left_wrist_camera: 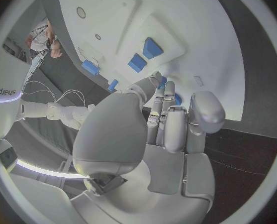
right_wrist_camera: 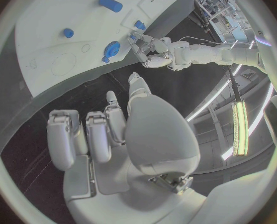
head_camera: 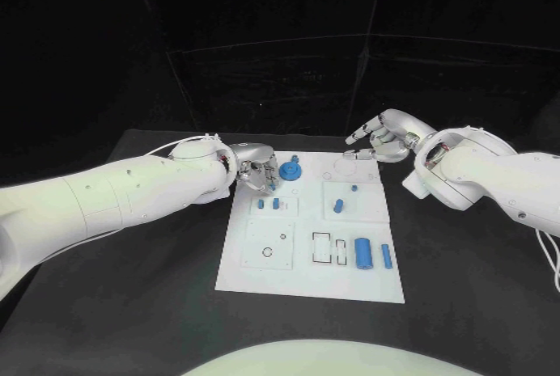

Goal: Assemble the parts on the task board

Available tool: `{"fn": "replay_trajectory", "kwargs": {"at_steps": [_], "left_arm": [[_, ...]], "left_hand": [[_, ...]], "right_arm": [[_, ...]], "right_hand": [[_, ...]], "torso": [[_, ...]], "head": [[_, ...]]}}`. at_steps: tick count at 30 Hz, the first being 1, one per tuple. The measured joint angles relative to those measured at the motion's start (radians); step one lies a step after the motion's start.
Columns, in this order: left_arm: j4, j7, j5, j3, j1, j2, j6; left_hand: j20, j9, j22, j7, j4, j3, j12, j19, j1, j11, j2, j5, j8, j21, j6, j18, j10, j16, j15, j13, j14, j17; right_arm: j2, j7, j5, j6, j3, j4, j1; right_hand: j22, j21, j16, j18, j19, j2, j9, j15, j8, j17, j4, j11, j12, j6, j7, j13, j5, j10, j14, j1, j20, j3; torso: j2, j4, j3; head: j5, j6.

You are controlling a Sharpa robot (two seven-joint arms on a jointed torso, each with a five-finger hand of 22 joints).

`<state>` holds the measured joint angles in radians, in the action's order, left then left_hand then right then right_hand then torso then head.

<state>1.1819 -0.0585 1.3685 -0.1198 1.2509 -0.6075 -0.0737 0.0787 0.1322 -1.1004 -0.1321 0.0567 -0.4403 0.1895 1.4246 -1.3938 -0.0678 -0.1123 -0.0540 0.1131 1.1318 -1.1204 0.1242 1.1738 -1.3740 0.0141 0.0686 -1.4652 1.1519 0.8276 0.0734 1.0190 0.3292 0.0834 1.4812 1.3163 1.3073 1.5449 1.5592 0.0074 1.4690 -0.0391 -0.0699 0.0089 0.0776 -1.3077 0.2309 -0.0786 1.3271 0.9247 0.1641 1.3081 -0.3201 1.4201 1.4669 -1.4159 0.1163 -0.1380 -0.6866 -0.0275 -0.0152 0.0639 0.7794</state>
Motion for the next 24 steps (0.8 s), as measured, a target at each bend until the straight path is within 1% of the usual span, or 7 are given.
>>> {"fn": "replay_trajectory", "kwargs": {"at_steps": [4,5,7,16,18,20,24], "left_arm": [[-0.004,0.005,-0.001,0.0,0.0,0.003,0.004],[-0.005,0.006,-0.001,0.0,0.0,0.003,0.005],[-0.007,0.009,-0.001,0.0,0.0,0.005,0.009],[-0.01,0.014,-0.001,0.0,0.0,0.009,0.02],[-0.01,0.015,-0.001,0.0,0.0,0.009,0.022],[-0.01,0.015,-0.002,0.0,0.0,0.009,0.024],[-0.01,0.016,-0.002,0.0,0.0,0.009,0.026]], "left_hand": [[0.0,-0.005,0.0,-0.002,-0.001,-0.004,-0.016,0.0,0.002,0.0,-0.002,0.0,-0.007,0.0,0.002,0.0,0.0,0.0,0.0,-0.002,0.0,-0.003],[0.0,-0.007,0.0,-0.006,0.0,-0.006,-0.022,0.0,0.007,-0.005,-0.004,0.0,-0.012,0.0,0.006,0.0,-0.005,0.0,0.0,-0.003,0.0,-0.005],[0.0,-0.009,0.0,-0.007,0.0,-0.006,-0.023,0.0,0.009,-0.006,-0.002,0.0,-0.015,0.0,0.007,0.0,-0.006,0.0,0.0,-0.003,0.0,-0.006],[0.0,-0.01,0.0,-0.007,0.001,-0.007,-0.027,0.0,0.01,-0.006,-0.001,0.0,-0.015,0.0,0.007,0.0,-0.006,0.0,0.0,-0.003,0.0,-0.006],[0.0,-0.011,0.0,-0.009,0.004,-0.01,-0.029,0.0,0.01,-0.009,-0.001,0.0,-0.017,0.0,0.009,0.0,-0.009,0.0,0.0,-0.003,0.0,-0.007],[0.002,-0.014,0.0,-0.014,0.001,-0.012,-0.036,-0.002,0.015,-0.009,-0.006,0.0,-0.023,0.0,0.014,0.0,-0.009,0.0,0.0,-0.003,0.0,-0.009],[0.007,-0.022,-0.001,-0.018,0.004,-0.015,-0.046,0.0,0.021,-0.016,-0.011,0.0,-0.038,0.0,0.029,0.0,-0.016,0.0,-0.001,-0.003,-0.001,-0.013]], "right_arm": [[0.0,0.0,0.0,0.0,0.0,0.0,0.0],[0.0,0.0,0.0,0.0,0.0,0.0,0.0],[0.0,0.0,0.0,0.0,0.0,0.0,0.0],[0.0,0.0,0.0,-0.001,0.0,0.0,0.0],[-0.001,0.0,0.0,-0.001,0.0,0.0,0.0],[-0.001,0.0,0.0,-0.001,0.0,0.0,0.0],[-0.001,0.0,0.0,-0.002,0.0,0.0,0.0]], "right_hand": [[0.0,0.0,0.0,0.0,0.0,0.0,0.0,0.0,0.0,0.0,0.0,0.0,0.0,0.0,0.0,0.0,0.0,0.0,0.0,0.0,0.0,0.0],[0.0,0.0,0.0,0.0,0.0,0.0,0.0,0.0,0.0,0.0,0.0,0.0,0.0,0.0,0.0,0.0,0.0,0.0,0.0,0.0,0.0,0.0],[0.0,0.0,0.0,0.0,0.0,0.0,0.0,0.0,0.0,0.0,0.0,0.0,0.0,0.0,0.0,0.0,0.0,0.0,0.0,0.0,0.0,0.0],[0.0,0.0,0.0,0.0,0.0,0.0,0.0,0.0,0.0,0.0,0.0,0.0,0.0,0.0,0.0,0.0,0.0,0.0,0.0,0.0,0.0,0.0],[0.0,0.0,0.0,0.0,0.0,0.0,0.0,0.0,0.0,0.0,0.0,0.0,0.0,0.0,0.0,0.0,0.0,0.0,0.0,0.0,0.0,0.0],[0.0,0.0,0.0,0.0,0.0,0.0,0.0,0.0,0.0,0.0,0.0,0.0,0.0,0.0,0.0,0.0,0.0,0.0,0.0,0.0,0.0,0.0],[0.0,0.0,0.0,0.0,0.0,0.0,0.0,0.0,0.0,0.0,0.0,0.0,0.0,0.0,0.0,0.0,0.0,0.0,0.0,0.0,0.0,0.0]], "torso": [[0.0,0.0,0.0],[0.0,0.0,0.0],[0.0,0.0,0.0],[0.0,0.0005,-0.0001],[0.0,0.0005,-0.0001],[0.0,0.0004,-0.0001],[0.0,0.0002,-0.0001]], "head": [[0.0,0.0],[0.0,0.0],[0.0,0.001],[-0.001,0.003],[-0.001,0.003],[-0.001,0.003],[-0.001,0.003]]}}
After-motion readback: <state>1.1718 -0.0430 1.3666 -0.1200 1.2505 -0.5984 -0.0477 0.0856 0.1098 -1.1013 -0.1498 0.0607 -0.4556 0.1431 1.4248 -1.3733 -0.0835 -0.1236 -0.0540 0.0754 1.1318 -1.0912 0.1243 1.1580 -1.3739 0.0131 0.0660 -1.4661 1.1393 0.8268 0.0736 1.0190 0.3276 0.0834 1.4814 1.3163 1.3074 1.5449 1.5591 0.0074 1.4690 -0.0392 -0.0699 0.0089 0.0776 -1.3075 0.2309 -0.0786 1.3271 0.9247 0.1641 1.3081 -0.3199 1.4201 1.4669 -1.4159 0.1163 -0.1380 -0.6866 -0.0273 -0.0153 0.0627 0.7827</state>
